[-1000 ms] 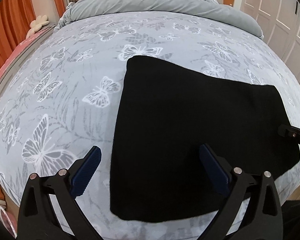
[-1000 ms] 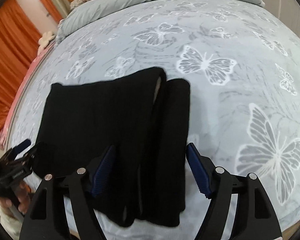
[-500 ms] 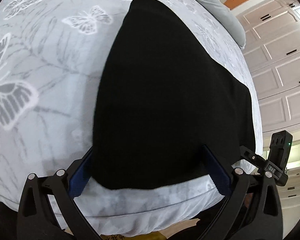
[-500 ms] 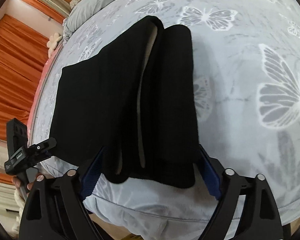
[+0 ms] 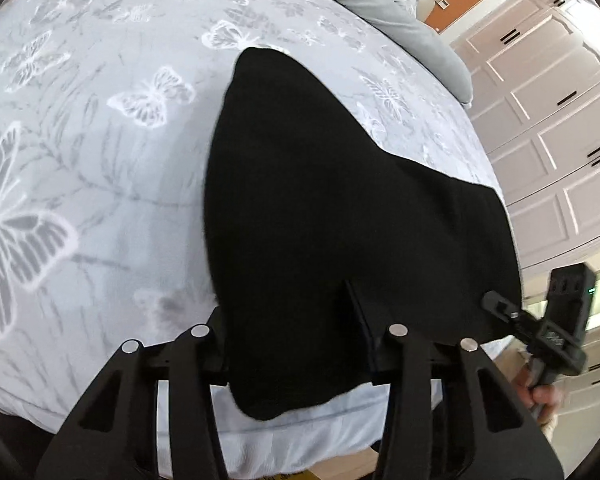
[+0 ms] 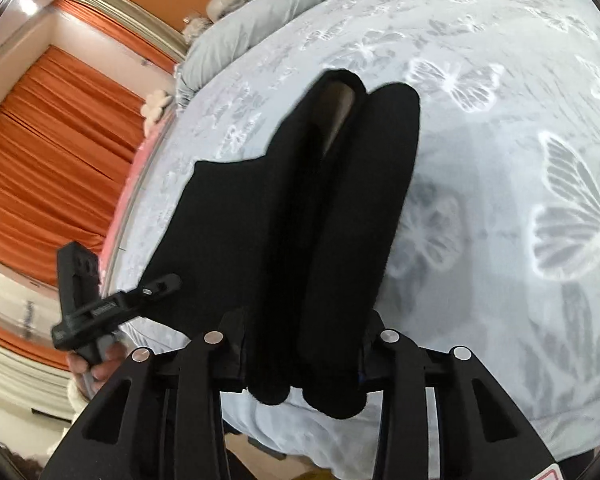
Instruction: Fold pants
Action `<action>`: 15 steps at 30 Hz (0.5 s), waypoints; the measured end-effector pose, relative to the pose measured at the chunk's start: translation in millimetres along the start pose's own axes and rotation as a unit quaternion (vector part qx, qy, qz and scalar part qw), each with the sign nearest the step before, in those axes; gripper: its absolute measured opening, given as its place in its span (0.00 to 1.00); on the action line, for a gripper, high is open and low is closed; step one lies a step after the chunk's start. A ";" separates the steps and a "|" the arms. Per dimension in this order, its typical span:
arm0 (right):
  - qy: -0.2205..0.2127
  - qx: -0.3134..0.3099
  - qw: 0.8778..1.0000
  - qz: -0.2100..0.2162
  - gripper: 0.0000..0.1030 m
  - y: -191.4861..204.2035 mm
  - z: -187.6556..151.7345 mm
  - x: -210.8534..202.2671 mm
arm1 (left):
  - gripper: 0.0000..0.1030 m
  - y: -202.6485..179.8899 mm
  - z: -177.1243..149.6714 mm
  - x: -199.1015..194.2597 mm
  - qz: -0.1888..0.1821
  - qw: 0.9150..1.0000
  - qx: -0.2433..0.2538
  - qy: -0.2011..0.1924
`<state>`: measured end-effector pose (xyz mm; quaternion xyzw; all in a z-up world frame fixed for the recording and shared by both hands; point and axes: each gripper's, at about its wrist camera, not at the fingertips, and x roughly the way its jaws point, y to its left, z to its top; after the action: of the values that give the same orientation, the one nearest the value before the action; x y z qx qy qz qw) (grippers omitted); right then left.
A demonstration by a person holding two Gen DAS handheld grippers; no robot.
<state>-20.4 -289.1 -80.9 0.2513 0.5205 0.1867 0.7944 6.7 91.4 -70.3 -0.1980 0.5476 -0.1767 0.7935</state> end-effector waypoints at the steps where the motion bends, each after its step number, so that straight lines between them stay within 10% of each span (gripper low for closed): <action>1: 0.012 0.013 1.000 -0.006 0.36 -7.5 -2.0 6.9 | 0.44 6.1 -1.0 4.9 0.000 1.000 -0.007 0.010; 6: 0.042 0.049 0.998 -0.010 0.57 -24.4 -0.3 28.0 | 0.89 22.2 0.1 20.9 0.005 0.999 -0.051 0.018; 15: 0.039 0.039 0.998 -0.036 0.77 -4.6 -0.3 43.0 | 0.96 -1.6 -1.3 31.2 0.045 0.999 -0.025 -0.014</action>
<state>-3.8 -268.8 -115.2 0.2558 0.5666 0.1473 0.7693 15.9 74.4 -94.9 -0.1953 0.5491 -0.1245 0.8030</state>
